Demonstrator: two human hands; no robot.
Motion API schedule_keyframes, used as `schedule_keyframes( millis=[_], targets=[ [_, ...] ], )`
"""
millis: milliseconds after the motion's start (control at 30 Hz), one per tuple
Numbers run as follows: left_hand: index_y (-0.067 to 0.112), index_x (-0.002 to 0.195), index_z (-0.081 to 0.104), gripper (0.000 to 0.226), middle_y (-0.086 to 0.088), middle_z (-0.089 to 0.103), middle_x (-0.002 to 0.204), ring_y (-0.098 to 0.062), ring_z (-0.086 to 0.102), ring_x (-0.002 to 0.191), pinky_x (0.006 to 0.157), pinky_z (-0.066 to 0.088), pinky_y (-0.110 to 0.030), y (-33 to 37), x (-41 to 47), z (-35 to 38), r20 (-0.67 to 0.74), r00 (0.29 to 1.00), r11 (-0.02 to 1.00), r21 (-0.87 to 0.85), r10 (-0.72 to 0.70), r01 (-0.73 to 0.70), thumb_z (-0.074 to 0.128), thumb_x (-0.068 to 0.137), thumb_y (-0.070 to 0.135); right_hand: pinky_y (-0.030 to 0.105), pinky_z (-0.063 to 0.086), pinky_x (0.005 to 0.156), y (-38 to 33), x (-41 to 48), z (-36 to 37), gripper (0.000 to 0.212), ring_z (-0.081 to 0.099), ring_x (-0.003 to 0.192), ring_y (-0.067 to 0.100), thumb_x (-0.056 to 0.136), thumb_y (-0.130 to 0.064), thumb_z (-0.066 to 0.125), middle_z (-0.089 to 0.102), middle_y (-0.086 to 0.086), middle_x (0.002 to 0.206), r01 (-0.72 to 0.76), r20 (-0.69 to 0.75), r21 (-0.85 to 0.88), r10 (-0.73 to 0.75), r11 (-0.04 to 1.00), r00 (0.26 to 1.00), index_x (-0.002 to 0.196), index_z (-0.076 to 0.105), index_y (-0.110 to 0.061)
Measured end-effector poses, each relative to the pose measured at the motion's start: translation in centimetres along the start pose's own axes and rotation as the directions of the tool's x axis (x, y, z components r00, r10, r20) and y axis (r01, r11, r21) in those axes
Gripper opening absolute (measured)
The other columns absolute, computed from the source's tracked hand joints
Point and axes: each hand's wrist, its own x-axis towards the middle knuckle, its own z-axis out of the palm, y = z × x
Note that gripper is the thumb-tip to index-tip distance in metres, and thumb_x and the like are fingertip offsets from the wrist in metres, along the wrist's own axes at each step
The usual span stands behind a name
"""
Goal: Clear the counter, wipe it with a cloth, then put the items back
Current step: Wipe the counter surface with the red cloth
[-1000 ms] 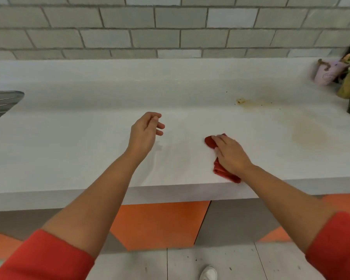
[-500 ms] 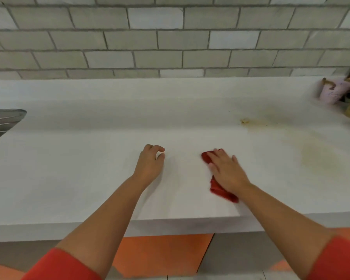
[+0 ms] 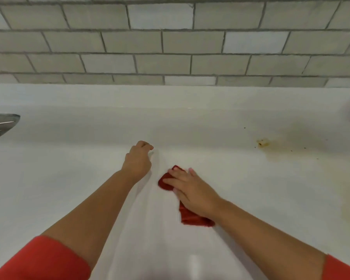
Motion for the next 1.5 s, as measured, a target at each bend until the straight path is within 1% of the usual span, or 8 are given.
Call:
schedule_keyframes(
  millis=[100, 233, 433, 567, 767, 967, 1233, 1500],
  targets=[
    [0.011, 0.137, 0.045, 0.047, -0.004, 0.035, 0.147, -0.026, 0.038, 0.13, 0.109, 0.032, -0.037, 0.1, 2.6, 0.3, 0.024, 1.0, 0.999, 0.043, 0.001, -0.002, 0.038, 0.091, -0.002, 0.032, 0.014, 0.111, 7.9, 3.3, -2.8, 0.047, 0.022, 0.143, 0.018, 0.097, -0.011, 0.037, 0.029, 0.003, 0.152, -0.249, -0.11, -0.107, 0.237, 0.963, 0.965, 0.143, 0.037, -0.02],
    [0.015, 0.14, 0.041, 0.047, -0.004, 0.029, 0.15, -0.026, 0.034, 0.134, 0.109, 0.032, -0.037, 0.2, 5.3, 0.8, 0.051, 0.998, 0.996, 0.087, -0.032, 0.027, 0.04, 0.094, 0.005, 0.039, 0.005, 0.118, 13.1, 7.1, -3.5, 0.046, 0.014, 0.145, 0.022, 0.101, -0.022, 0.027, 0.019, 0.008, 0.156, -0.574, -0.172, -0.15, 0.55, 0.805, 0.817, 0.146, 0.027, -0.015],
    [0.016, 0.143, 0.034, 0.051, -0.004, 0.025, 0.151, -0.027, 0.028, 0.136, 0.11, 0.029, -0.037, 1.4, 9.3, 1.2, 0.173, 0.979, 0.985, 0.153, -0.11, 0.083, 0.047, 0.094, 0.017, 0.03, 0.0, 0.117, 8.0, 9.5, -1.2, 0.046, 0.017, 0.145, 0.018, 0.1, -0.019, 0.032, 0.023, 0.006, 0.155, -0.132, -0.051, -0.13, 0.126, 0.983, 0.991, 0.146, 0.032, -0.017],
    [0.017, 0.139, 0.039, 0.055, -0.006, 0.034, 0.141, -0.027, 0.036, 0.13, 0.105, 0.033, -0.033, 1.8, 11.3, -0.1, 0.314, 0.937, 0.965, 0.252, -0.155, 0.075, 0.06, 0.089, 0.028, 0.032, 0.001, 0.117, 13.2, 10.3, -3.1, 0.049, 0.011, 0.146, 0.016, 0.099, -0.015, 0.032, 0.016, 0.002, 0.158, -0.233, -0.008, -0.083, 0.233, 0.969, 0.972, 0.147, 0.028, -0.02],
    [0.017, 0.133, 0.047, 0.054, -0.004, 0.042, 0.134, -0.024, 0.044, 0.123, 0.1, 0.035, -0.029, 1.5, 11.7, -0.3, 0.312, 0.942, 0.962, 0.269, -0.127, 0.04, 0.066, 0.084, 0.029, 0.04, 0.023, 0.113, 22.8, 11.9, -5.9, 0.043, 0.031, 0.13, 0.038, 0.095, -0.014, 0.037, 0.022, 0.022, 0.146, -0.638, -0.217, -0.109, 0.608, 0.762, 0.764, 0.138, 0.04, -0.004],
    [0.021, 0.137, 0.043, 0.055, 0.0, 0.041, 0.139, -0.021, 0.041, 0.128, 0.104, 0.032, -0.029, 0.9, 11.4, 0.1, 0.283, 0.953, 0.972, 0.231, -0.111, 0.044, 0.064, 0.087, 0.03, 0.04, 0.028, 0.11, 23.7, 16.8, -6.8, 0.044, 0.038, 0.124, 0.034, 0.093, -0.016, 0.041, 0.038, 0.019, 0.134, -0.788, -0.277, -0.054, 0.748, 0.614, 0.602, 0.132, 0.036, 0.003],
    [0.025, 0.14, 0.038, 0.054, 0.004, 0.034, 0.146, -0.021, 0.033, 0.133, 0.111, 0.027, -0.031, -0.1, 10.9, 0.9, 0.257, 0.963, 0.983, 0.184, -0.075, 0.027, 0.057, 0.09, 0.032, 0.041, 0.026, 0.11, 21.4, 22.7, -4.9, 0.047, 0.038, 0.124, 0.034, 0.093, -0.022, 0.04, 0.038, 0.017, 0.136, -0.703, -0.196, -0.166, 0.675, 0.692, 0.711, 0.133, 0.038, 0.002],
    [0.028, 0.14, 0.038, 0.054, 0.007, 0.029, 0.151, -0.02, 0.028, 0.136, 0.112, 0.027, -0.04, -0.5, 10.7, 1.3, 0.248, 0.962, 0.985, 0.153, -0.114, 0.077, 0.057, 0.09, 0.032, 0.033, 0.022, 0.112, 15.7, 22.6, -2.7, 0.04, 0.033, 0.135, 0.026, 0.097, -0.018, 0.035, 0.037, 0.012, 0.146, -0.242, -0.088, -0.153, 0.23, 0.958, 0.969, 0.135, 0.041, -0.005]
  ],
)
